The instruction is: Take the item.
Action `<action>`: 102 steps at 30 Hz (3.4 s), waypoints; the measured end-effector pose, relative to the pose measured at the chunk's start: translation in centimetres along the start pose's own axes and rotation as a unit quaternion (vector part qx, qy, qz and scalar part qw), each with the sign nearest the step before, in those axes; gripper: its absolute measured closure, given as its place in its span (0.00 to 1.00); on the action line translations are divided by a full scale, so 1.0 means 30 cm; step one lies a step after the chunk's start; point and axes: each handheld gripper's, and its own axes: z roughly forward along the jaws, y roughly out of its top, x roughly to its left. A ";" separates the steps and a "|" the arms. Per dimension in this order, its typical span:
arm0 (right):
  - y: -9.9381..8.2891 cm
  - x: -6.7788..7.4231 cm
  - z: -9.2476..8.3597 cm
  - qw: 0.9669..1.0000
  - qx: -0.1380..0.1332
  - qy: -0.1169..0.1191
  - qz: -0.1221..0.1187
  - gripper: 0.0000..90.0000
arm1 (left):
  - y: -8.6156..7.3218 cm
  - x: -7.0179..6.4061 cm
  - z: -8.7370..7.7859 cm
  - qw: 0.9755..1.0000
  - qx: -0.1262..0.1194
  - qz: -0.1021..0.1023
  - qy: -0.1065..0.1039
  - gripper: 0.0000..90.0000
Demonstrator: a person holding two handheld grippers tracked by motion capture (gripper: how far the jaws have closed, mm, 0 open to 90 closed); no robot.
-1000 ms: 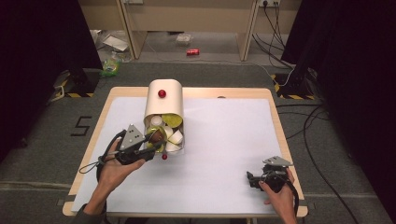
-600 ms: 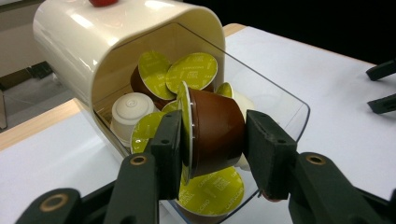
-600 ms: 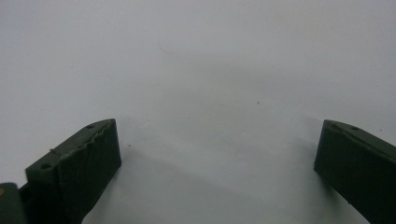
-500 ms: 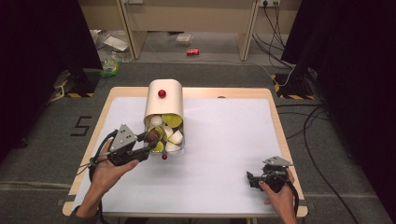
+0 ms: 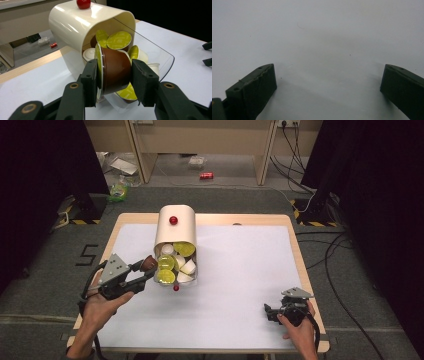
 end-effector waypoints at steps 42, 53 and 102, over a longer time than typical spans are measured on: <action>0.000 0.001 0.000 1.000 0.001 0.000 0.003 0.01 | -0.193 0.131 -0.014 0.997 0.013 -0.061 0.052 0.64; 0.000 0.000 0.000 1.000 0.000 0.000 0.001 0.01 | -0.288 0.159 0.018 0.995 0.015 -0.078 0.061 0.64; 0.000 0.000 0.000 1.000 0.000 0.001 0.001 0.01 | -0.449 0.167 0.126 0.991 0.055 -0.103 0.064 0.63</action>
